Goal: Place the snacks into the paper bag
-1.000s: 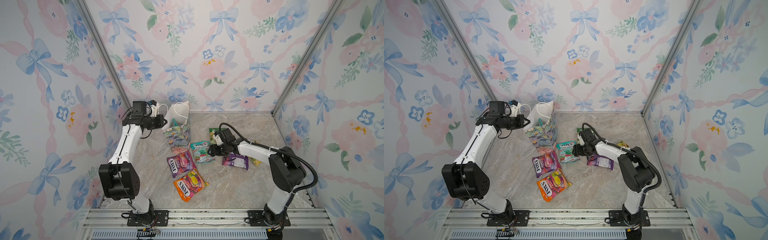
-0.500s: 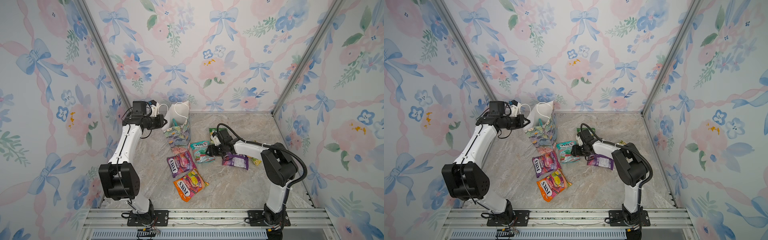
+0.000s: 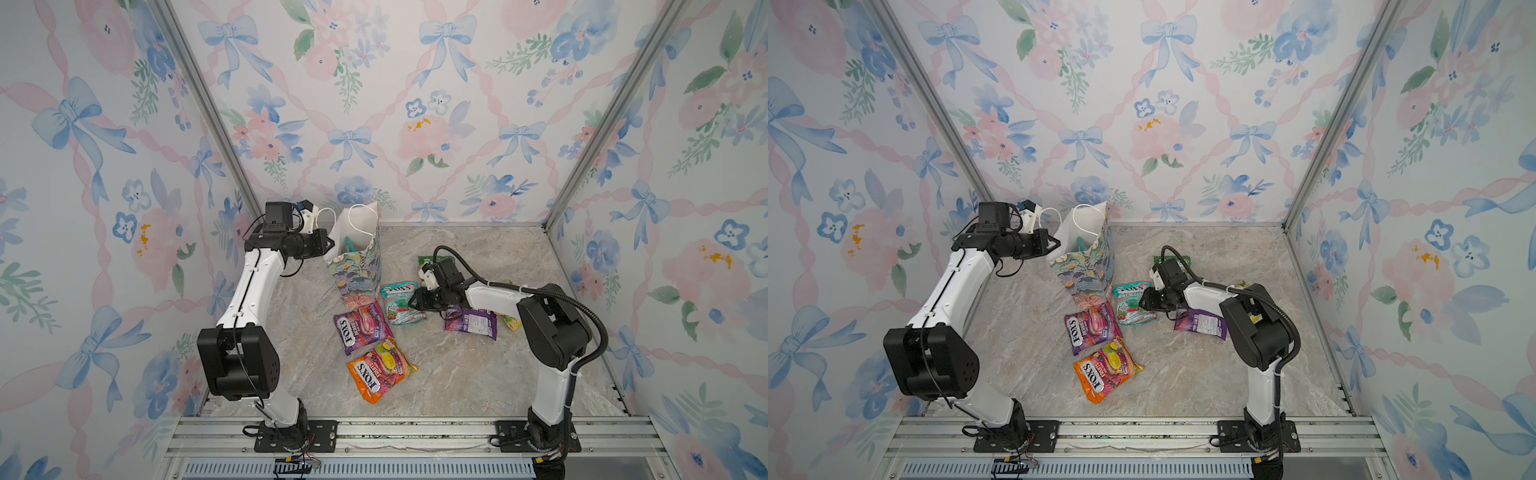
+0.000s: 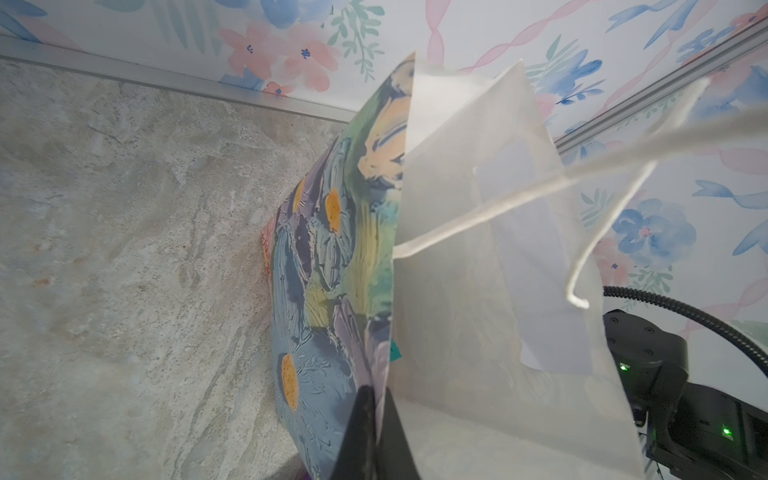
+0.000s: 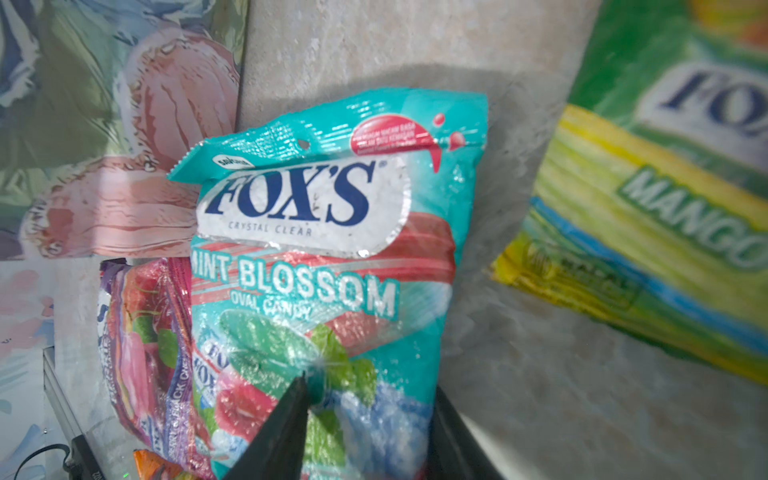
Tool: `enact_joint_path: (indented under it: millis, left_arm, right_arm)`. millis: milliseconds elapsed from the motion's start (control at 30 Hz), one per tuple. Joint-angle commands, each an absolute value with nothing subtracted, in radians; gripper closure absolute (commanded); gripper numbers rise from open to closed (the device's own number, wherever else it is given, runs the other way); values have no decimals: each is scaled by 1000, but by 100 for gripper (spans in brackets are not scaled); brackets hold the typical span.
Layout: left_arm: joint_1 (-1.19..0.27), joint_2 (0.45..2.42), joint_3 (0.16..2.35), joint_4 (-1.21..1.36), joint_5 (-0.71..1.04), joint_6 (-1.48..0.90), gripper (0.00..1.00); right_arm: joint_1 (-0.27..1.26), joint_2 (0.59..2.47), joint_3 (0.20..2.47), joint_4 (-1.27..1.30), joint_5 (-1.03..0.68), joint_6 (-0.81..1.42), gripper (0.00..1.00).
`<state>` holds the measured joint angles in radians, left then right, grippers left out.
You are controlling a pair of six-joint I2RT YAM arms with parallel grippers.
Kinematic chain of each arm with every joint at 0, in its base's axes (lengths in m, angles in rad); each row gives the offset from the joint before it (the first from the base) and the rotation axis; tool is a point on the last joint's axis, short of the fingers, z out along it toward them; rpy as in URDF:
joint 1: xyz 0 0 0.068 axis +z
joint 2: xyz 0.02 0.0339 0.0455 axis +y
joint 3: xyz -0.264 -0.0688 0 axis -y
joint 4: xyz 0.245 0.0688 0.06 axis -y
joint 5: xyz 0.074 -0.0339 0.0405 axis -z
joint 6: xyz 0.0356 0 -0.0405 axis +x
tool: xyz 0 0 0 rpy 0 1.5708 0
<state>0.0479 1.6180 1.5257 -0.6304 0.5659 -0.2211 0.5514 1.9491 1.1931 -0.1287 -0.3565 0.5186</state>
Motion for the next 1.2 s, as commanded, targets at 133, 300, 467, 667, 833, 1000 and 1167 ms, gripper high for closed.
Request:
enact_joint_path:
  millis: [133, 300, 467, 667, 833, 1000, 1167]
  left_arm:
    - [54, 1606, 1507, -650, 570, -219, 100]
    - [53, 1606, 1508, -650, 578, -221, 100]
    - [54, 1605, 1509, -650, 586, -222, 100]
    - [54, 1606, 1510, -650, 594, -224, 100]
    - [55, 1606, 1510, -650, 596, -225, 100]
    - [54, 1603, 1509, -650, 601, -227, 100]
    - [52, 1600, 1510, -650, 604, -229, 100]
  right_arm:
    - [548, 1919, 1161, -77, -393, 545, 86]
    - [542, 1854, 1153, -95, -392, 545, 99]
    - [534, 1766, 1152, -135, -370, 536, 100]
    - [526, 1656, 1174, -201, -329, 527, 100]
    - [527, 1556, 1215, -253, -299, 512, 100]
    - [530, 1496, 1259, -300, -264, 509, 100]
    - [554, 1445, 1330, -352, -198, 485, 100]
